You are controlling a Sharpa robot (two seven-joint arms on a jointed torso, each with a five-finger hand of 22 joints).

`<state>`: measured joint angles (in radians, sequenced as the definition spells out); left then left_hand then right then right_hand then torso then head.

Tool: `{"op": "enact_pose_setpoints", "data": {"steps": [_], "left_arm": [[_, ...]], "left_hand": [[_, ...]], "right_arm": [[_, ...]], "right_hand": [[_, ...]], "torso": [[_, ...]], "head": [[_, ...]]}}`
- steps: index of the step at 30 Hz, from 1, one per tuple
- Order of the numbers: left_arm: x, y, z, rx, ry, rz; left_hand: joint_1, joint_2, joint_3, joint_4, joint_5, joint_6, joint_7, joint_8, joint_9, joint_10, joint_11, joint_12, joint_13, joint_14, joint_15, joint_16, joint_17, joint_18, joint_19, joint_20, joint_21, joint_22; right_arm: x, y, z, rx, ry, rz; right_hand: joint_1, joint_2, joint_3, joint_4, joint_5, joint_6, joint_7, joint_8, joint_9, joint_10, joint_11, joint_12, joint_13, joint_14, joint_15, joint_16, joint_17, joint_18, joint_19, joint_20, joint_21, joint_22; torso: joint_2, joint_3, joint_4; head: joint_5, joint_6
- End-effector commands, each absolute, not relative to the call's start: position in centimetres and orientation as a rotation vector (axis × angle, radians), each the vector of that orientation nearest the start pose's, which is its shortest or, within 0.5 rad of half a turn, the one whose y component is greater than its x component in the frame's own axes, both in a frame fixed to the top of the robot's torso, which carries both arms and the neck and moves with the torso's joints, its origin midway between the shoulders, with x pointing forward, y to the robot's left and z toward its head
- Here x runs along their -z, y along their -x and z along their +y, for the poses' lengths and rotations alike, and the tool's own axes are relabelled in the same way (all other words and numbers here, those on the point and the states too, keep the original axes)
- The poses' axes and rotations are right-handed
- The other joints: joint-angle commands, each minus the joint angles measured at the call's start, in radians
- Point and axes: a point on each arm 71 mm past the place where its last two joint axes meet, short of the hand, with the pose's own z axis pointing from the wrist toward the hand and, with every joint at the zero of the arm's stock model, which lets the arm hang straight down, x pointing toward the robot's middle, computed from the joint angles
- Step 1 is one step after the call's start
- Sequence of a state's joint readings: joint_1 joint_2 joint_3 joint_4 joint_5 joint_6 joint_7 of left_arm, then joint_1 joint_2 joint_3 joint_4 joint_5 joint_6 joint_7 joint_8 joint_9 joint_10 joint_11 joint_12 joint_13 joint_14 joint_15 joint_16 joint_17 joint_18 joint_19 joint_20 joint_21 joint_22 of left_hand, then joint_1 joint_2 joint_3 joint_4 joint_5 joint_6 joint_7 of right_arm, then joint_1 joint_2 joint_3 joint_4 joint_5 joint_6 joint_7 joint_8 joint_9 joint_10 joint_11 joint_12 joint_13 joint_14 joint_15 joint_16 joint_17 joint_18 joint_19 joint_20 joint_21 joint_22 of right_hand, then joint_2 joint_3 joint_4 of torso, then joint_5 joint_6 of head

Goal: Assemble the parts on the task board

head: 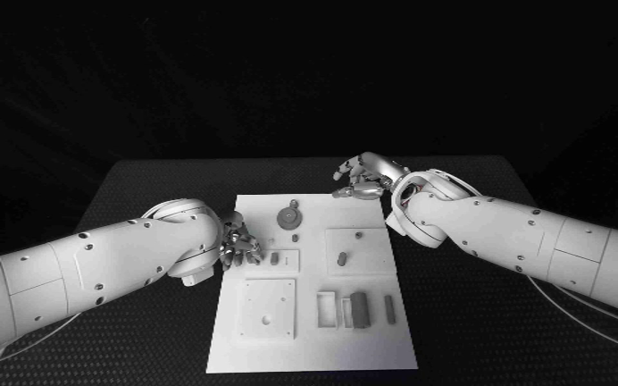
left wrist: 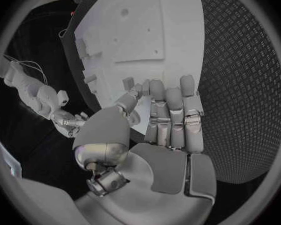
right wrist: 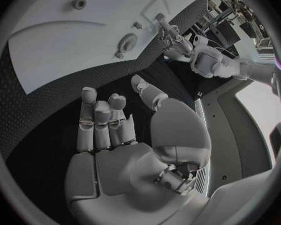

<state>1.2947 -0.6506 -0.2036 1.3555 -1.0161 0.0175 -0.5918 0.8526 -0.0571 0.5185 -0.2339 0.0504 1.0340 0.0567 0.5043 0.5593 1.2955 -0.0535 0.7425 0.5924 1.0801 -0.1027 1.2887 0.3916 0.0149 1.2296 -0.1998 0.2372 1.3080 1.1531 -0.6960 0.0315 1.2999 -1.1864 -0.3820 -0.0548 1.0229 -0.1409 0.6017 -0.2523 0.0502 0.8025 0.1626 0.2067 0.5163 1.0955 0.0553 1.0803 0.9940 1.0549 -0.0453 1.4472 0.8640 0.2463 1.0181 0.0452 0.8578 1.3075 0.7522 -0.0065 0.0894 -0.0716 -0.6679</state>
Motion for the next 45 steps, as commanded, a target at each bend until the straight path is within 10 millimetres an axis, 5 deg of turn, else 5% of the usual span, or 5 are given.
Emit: {"op": "enact_pose_setpoints", "data": {"steps": [1, 28, 39, 45], "left_arm": [[24.2, -50.2, 18.0, 0.277, 0.235, 2.309], [24.2, -50.2, 17.9, 0.292, 0.241, 2.293], [23.7, -50.3, 18.4, 0.348, 0.326, 2.252], [22.7, -50.8, 18.4, 0.417, 0.416, 2.189]], "left_hand": [[-0.005, -0.016, 0.0, 0.008, -0.002, -0.008, -0.001, -0.002, -0.002, -0.006, 0.0, 0.005, -0.001, -0.003, -0.006, 0.004, -0.002, -0.011, 0.001, -0.004, 0.002, 0.02], [-0.047, -0.053, -0.044, 0.028, -0.001, -0.01, -0.002, 0.004, -0.01, -0.009, -0.001, 0.007, -0.003, -0.006, -0.006, 0.007, -0.005, -0.011, -0.005, -0.005, 0.002, 0.02], [-0.089, -0.053, -0.122, -0.002, 0.0, -0.012, -0.004, 0.008, -0.02, -0.012, -0.003, 0.007, -0.006, -0.008, -0.01, 0.008, -0.01, -0.008, -0.008, -0.008, -0.002, 0.017], [-0.102, -0.056, -0.135, -0.013, 0.0, -0.051, 0.015, -0.002, -0.031, -0.062, 0.017, -0.028, -0.026, -0.054, 0.007, -0.028, -0.029, -0.015, -0.053, 0.007, -0.039, 0.0]], "right_arm": [[19.7, -52.7, -19.6, -0.751, -0.183, 1.654], [19.7, -52.7, -19.7, -0.749, -0.183, 1.657], [19.7, -52.8, -19.7, -0.748, -0.185, 1.656], [19.7, -52.8, -19.8, -0.745, -0.186, 1.655]], "right_hand": [[-0.011, 0.0, -0.001, 0.005, -0.001, -0.001, 0.006, 0.001, -0.001, -0.008, -0.001, 0.003, -0.001, 0.002, -0.007, 0.007, -0.001, 0.016, -0.003, -0.003, 0.001, 0.013], [-0.011, 0.0, 0.0, 0.006, -0.001, -0.002, 0.007, 0.0, -0.001, -0.009, 0.0, 0.003, -0.002, 0.002, -0.007, 0.007, -0.001, 0.016, -0.003, -0.003, 0.001, 0.013], [-0.011, -0.001, 0.0, 0.006, -0.001, -0.002, 0.007, 0.0, -0.001, -0.009, 0.0, 0.003, -0.002, 0.002, -0.007, 0.007, -0.002, 0.016, -0.003, -0.003, 0.001, 0.013], [-0.011, -0.001, 0.0, 0.006, -0.001, -0.002, 0.007, 0.0, -0.001, -0.009, 0.0, 0.003, -0.002, 0.002, -0.007, 0.007, -0.002, 0.016, -0.004, -0.003, 0.001, 0.013]], "torso": [[0.0, 0.0, -0.0001], [0.0, -0.0004, 0.0004], [0.0, 0.0002, -0.0003], [0.0, 0.0013, -0.0011]], "head": [[0.0, 0.0], [-0.001, -0.001], [-0.003, 0.005], [-0.004, 0.007]]}}
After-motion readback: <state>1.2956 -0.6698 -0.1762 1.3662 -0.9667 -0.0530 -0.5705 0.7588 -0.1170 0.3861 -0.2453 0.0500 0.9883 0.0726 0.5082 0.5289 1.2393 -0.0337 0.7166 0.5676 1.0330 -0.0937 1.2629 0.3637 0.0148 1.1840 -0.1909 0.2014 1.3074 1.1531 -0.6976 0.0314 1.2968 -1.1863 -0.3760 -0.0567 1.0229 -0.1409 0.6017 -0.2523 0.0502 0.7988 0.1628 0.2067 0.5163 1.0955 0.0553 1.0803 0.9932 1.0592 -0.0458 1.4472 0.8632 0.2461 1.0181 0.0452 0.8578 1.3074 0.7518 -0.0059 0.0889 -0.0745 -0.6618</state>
